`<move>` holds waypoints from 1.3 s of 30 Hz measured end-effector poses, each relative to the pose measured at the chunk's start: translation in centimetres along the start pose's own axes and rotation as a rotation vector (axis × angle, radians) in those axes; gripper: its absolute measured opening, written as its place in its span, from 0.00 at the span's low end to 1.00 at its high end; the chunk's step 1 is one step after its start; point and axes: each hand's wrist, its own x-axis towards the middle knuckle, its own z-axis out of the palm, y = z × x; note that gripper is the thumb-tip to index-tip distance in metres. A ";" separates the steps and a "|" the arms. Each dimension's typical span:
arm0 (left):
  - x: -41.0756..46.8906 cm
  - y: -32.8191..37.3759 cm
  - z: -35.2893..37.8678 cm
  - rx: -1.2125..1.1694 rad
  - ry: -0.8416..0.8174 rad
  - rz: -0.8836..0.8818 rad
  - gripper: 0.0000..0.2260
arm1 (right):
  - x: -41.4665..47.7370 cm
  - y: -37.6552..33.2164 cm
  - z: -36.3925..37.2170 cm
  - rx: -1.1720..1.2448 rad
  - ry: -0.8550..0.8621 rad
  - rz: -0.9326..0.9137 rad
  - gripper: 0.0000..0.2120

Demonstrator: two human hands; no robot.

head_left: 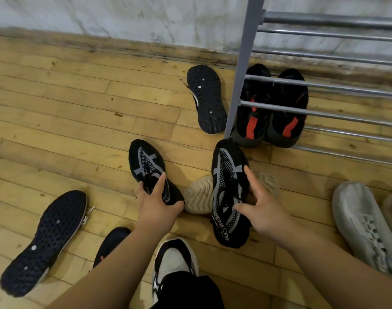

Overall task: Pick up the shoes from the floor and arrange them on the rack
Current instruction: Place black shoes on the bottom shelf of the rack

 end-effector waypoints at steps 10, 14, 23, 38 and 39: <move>-2.9 0.4 -0.4 -0.495 -0.376 -0.054 0.56 | -0.4 0.3 -0.3 0.183 0.012 0.063 0.29; -3.7 2.3 -2.0 -0.560 -0.359 -0.022 0.51 | -0.6 -1.9 -1.8 0.189 0.001 0.138 0.27; -11.5 10.5 -9.3 -0.461 -0.463 0.217 0.49 | -8.9 -11.7 -9.7 -0.030 -0.077 0.174 0.23; -20.6 21.7 -12.7 -0.132 -0.536 0.451 0.46 | -19.7 -14.4 -16.2 0.114 0.200 -0.008 0.24; -20.2 22.0 -12.0 -0.130 -0.527 0.456 0.47 | -19.3 -14.1 -16.2 0.118 0.215 -0.005 0.26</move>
